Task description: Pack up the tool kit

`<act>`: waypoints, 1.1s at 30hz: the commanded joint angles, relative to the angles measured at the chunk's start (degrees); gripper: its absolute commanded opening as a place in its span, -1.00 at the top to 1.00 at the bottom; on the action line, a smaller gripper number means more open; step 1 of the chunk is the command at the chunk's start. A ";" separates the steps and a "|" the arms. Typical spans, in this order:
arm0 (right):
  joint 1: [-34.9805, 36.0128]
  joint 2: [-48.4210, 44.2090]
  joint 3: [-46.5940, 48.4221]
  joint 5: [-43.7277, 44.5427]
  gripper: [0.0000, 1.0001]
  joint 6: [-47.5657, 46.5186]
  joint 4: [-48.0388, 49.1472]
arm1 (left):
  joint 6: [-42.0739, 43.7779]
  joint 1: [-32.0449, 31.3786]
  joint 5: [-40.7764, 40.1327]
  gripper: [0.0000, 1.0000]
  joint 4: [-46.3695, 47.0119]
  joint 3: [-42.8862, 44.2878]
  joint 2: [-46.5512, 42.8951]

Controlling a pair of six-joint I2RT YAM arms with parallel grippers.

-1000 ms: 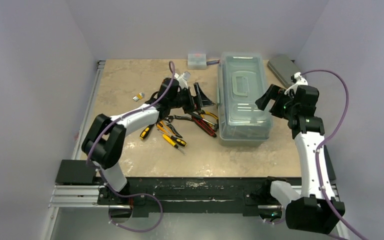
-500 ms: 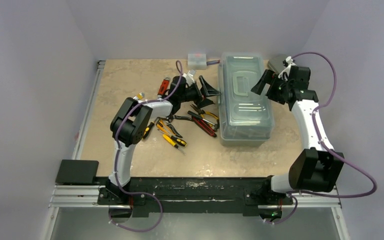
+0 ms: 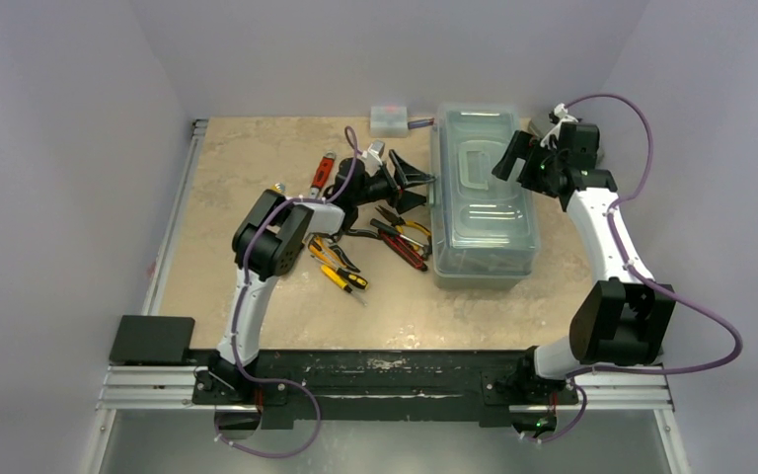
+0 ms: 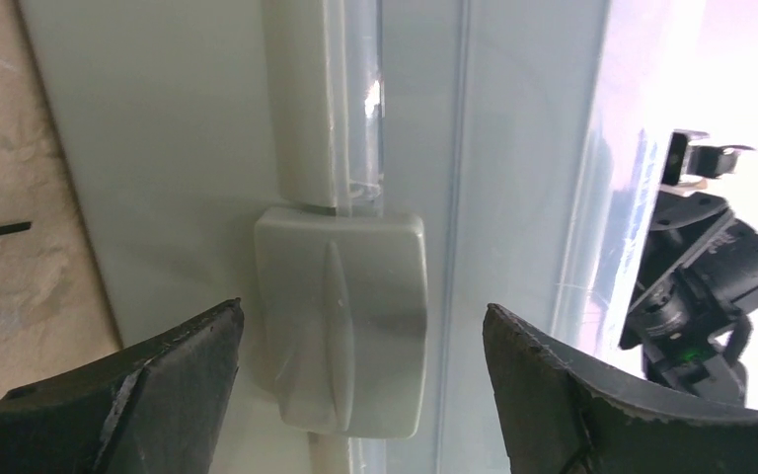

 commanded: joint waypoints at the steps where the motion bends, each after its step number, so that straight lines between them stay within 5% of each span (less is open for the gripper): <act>1: 2.74 -0.35 -1.07 -5.20 -0.95 1.76 0.51 | -7.36 -2.41 1.87 -0.72 12.24 2.64 2.32; 6: 2.74 -0.68 -2.94 -7.83 -0.82 3.68 2.63 | -14.60 -3.13 0.78 -0.47 20.64 3.27 3.79; 12: 2.45 -1.02 -5.03 -9.71 -0.71 5.73 4.79 | -17.63 -3.33 -0.11 0.06 25.35 3.21 2.52; 16: 0.99 -1.73 -7.76 -12.25 -0.35 9.28 8.16 | -17.25 -3.29 0.08 0.31 25.44 3.02 1.16; 25: -6.00 -2.61 -15.33 -19.55 0.56 13.65 14.91 | -18.72 -2.69 -0.46 0.51 29.37 3.79 0.09; 33: -9.29 -1.68 -19.76 -21.88 0.74 13.14 17.26 | -14.19 -2.68 0.20 0.58 26.53 1.94 -4.91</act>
